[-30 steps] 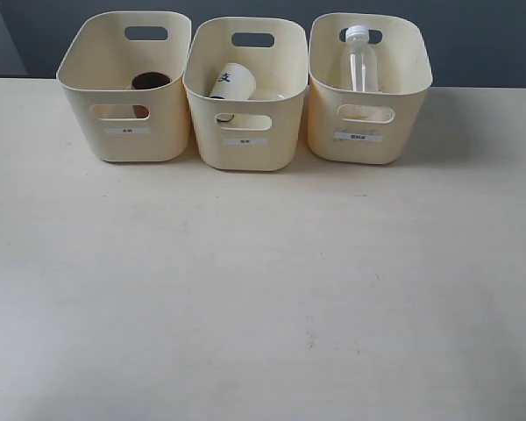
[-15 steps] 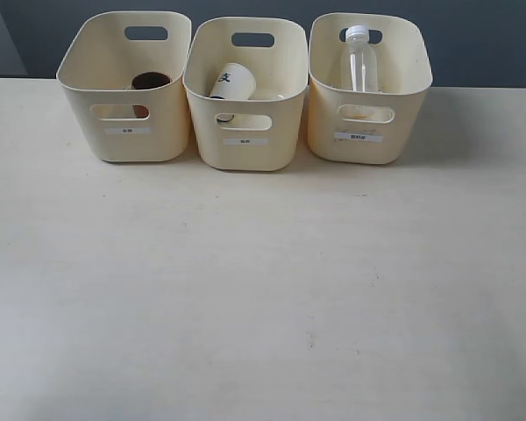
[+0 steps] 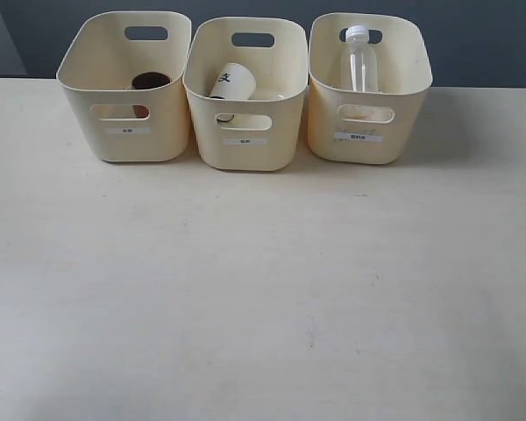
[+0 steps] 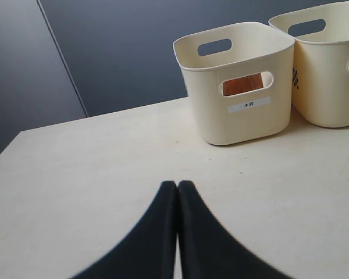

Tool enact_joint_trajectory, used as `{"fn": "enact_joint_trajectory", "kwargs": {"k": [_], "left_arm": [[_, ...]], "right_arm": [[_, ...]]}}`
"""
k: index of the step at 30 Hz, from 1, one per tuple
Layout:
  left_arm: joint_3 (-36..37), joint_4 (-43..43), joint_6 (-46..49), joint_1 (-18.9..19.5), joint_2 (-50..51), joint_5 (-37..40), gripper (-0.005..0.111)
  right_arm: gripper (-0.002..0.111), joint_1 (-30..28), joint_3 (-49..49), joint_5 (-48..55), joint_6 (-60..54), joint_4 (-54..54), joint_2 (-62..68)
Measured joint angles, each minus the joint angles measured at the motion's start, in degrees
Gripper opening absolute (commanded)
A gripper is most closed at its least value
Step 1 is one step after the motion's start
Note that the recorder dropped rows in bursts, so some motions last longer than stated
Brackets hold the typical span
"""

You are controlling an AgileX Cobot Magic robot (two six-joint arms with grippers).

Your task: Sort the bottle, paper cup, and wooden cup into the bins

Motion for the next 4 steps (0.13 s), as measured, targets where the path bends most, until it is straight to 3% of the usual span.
{"fn": "enact_joint_trajectory", "kwargs": {"k": [4], "left_arm": [[0.0, 0.0, 0.0, 0.0, 0.0, 0.0, 0.0]], "right_arm": [[-0.001, 0.0, 0.0, 0.0, 0.0, 0.0, 0.0]]}}
